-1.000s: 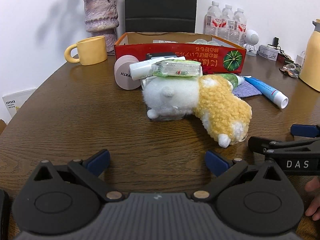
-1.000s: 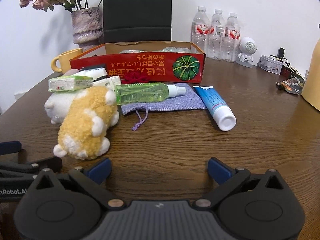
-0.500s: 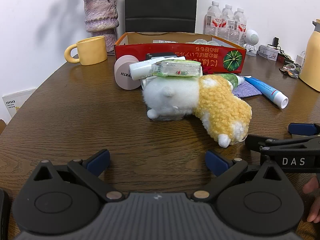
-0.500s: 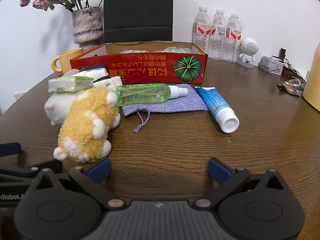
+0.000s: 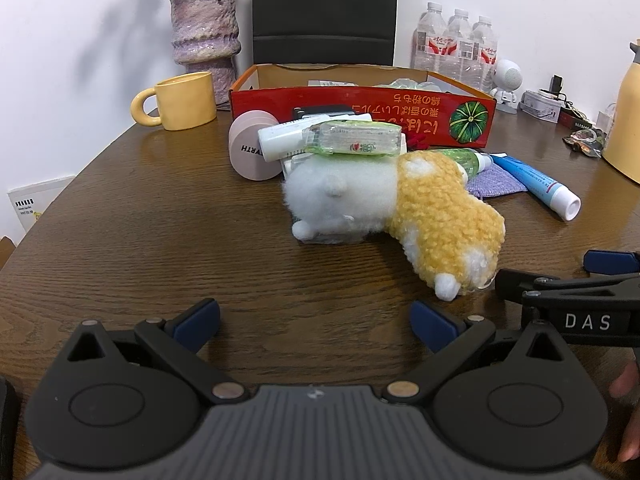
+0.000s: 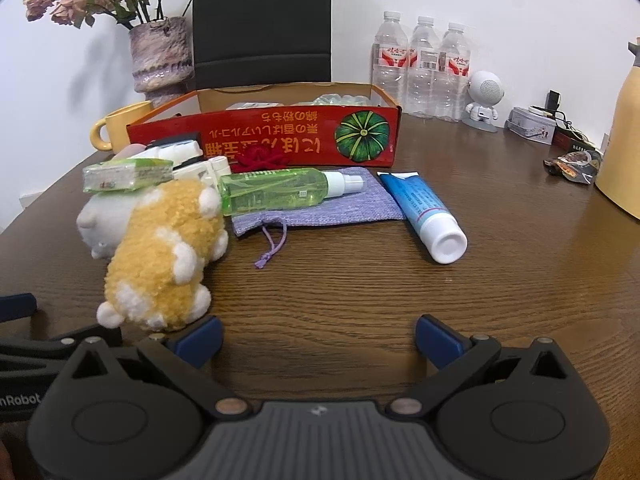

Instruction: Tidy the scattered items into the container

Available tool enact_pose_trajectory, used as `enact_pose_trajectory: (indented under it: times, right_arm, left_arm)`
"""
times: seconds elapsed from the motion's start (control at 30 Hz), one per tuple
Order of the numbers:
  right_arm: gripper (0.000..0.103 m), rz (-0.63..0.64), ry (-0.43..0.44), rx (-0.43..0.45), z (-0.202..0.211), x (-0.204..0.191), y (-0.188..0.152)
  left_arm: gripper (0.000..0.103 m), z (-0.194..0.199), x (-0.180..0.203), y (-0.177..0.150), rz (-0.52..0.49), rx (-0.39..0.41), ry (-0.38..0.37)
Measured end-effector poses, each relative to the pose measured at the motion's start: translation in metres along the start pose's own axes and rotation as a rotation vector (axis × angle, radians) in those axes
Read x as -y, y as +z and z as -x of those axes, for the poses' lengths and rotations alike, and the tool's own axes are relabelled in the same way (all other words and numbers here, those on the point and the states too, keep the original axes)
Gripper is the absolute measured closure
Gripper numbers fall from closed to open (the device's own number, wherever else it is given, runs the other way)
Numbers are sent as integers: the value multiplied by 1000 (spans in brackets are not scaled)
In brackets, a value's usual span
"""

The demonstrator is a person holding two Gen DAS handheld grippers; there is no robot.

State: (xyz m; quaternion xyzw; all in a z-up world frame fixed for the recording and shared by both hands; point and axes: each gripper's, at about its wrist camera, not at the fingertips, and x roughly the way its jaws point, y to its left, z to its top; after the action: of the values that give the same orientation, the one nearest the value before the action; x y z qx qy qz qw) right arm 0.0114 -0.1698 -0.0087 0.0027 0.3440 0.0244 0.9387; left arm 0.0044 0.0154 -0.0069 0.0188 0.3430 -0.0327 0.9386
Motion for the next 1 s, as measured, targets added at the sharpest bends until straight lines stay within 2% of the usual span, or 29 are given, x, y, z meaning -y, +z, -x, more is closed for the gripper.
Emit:
enact_pose_trajectory:
  times: [1.0]
  right_arm:
    - [0, -1, -6, -2, -1, -2, 0]
  left_arm:
    - [0, 0, 0, 0, 0, 0, 0]
